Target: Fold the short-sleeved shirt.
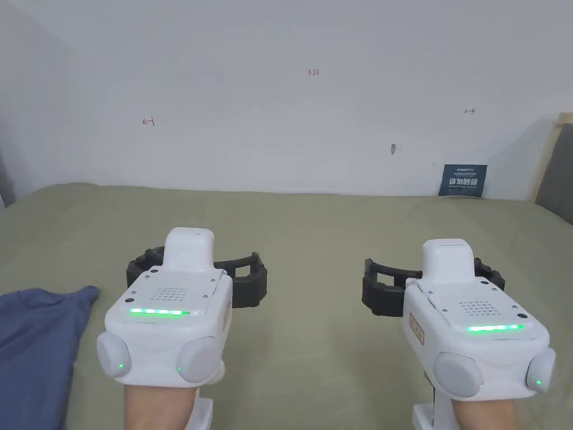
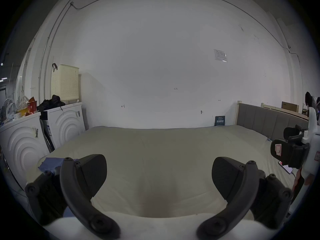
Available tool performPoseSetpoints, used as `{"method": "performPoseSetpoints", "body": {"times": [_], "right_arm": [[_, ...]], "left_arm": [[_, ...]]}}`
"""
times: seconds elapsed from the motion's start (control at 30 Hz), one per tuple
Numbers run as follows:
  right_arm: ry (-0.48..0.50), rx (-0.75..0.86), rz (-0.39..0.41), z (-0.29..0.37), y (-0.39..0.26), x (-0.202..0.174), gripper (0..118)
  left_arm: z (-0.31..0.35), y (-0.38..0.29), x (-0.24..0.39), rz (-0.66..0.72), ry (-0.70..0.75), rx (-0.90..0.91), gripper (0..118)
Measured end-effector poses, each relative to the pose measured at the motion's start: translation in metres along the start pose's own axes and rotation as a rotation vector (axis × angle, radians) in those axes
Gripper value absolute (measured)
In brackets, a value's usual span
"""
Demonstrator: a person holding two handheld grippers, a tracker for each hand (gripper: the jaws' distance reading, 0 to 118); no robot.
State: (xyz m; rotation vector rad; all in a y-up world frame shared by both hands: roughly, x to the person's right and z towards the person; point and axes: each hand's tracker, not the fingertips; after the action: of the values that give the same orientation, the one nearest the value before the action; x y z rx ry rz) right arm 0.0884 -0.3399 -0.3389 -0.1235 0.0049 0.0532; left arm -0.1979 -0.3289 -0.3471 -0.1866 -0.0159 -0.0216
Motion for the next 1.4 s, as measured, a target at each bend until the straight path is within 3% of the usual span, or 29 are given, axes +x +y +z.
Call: {"method": "performPoseSetpoints", "body": {"times": [1.4], "right_arm": [[-0.008,0.001,0.003,0.0018,0.0019,0.0008,118]], "left_arm": [[0.0016,0.0006,0.0008,0.007,-0.001,0.002,118]]}}
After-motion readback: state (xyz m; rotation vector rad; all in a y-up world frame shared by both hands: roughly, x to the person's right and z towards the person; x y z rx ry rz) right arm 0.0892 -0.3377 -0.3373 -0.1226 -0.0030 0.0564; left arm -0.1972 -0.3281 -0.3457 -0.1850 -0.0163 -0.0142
